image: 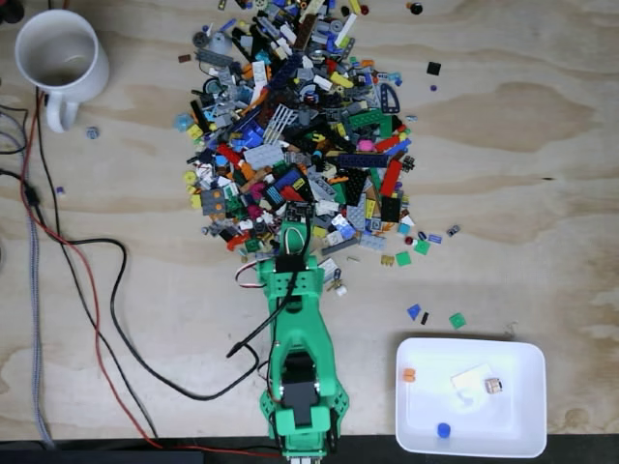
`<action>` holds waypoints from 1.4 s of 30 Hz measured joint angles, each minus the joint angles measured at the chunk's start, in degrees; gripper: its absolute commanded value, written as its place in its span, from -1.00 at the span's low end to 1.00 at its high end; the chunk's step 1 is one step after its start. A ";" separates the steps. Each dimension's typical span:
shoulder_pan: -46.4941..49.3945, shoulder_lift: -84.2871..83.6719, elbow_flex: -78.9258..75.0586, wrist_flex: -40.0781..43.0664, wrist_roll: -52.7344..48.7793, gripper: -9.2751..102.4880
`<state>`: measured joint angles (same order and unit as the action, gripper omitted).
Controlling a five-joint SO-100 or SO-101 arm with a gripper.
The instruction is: Find the closest Lego and put it in the bin.
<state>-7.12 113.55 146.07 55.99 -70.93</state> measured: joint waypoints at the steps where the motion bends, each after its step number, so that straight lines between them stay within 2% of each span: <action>1: -0.70 0.00 0.18 -0.26 0.44 -0.52; 10: -7.73 0.00 0.18 -1.58 5.80 -0.67; 17: -12.30 -0.09 -0.79 -1.14 9.84 -0.67; 20: -13.36 -1.14 -4.04 2.29 11.25 -0.66; 26: -13.45 -0.70 -14.50 14.59 11.95 -0.65; 34: -6.77 2.20 -25.40 24.70 10.28 -0.64; 42: 11.16 6.77 -26.63 26.72 5.98 -0.62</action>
<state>4.04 120.32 119.44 82.71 -64.95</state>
